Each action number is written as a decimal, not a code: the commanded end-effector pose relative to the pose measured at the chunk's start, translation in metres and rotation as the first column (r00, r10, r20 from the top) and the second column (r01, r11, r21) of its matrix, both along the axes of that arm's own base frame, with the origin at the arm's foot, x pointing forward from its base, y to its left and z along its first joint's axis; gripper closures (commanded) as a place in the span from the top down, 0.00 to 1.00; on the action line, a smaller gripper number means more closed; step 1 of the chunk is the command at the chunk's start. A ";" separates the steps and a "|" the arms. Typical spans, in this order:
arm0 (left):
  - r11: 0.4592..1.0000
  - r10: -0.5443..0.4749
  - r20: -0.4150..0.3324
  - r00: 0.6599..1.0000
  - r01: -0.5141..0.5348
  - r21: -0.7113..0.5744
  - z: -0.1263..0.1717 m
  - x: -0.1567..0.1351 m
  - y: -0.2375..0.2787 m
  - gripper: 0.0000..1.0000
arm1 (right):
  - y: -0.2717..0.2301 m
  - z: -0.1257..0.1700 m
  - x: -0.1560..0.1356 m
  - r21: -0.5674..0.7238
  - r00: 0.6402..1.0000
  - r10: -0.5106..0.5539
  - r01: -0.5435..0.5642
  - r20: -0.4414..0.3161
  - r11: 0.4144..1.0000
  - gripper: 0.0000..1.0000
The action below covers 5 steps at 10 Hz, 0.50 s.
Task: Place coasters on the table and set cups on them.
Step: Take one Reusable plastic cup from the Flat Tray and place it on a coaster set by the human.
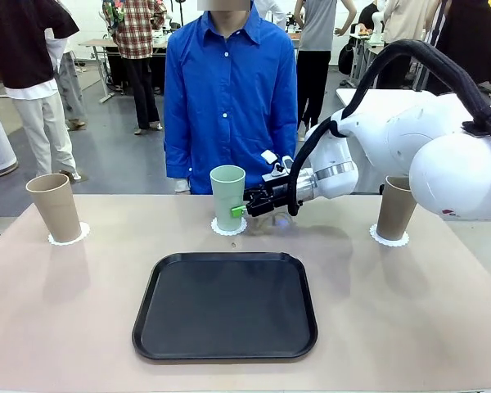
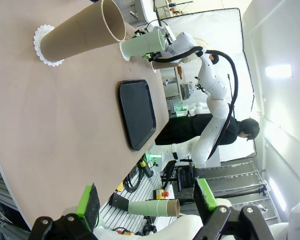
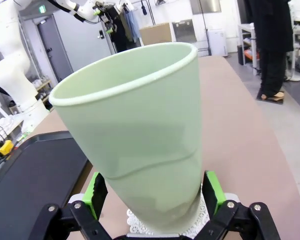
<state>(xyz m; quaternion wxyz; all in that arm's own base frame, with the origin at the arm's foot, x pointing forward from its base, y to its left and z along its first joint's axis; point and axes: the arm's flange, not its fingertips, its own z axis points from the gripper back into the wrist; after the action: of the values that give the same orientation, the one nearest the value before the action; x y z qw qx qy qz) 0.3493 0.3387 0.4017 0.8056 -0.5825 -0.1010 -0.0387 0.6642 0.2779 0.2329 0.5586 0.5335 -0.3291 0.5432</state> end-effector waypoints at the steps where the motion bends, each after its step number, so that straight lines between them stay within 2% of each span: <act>1: 1.000 0.004 -0.001 1.000 -0.004 0.003 0.002 -0.002 -0.001 1.00 | -0.007 0.014 0.003 -0.048 1.000 -0.002 0.002 -0.007 0.999 1.00; 5: 1.000 0.004 -0.001 1.000 -0.004 0.003 0.002 -0.002 -0.001 1.00 | -0.019 0.030 0.000 -0.142 0.999 -0.030 0.031 0.015 0.989 1.00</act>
<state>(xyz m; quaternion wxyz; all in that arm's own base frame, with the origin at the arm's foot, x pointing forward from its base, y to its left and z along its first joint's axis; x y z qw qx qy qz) 0.3493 0.3387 0.4017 0.8056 -0.5825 -0.1010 -0.0387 0.6723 0.2628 0.2539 0.5815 0.4991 -0.3166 0.5591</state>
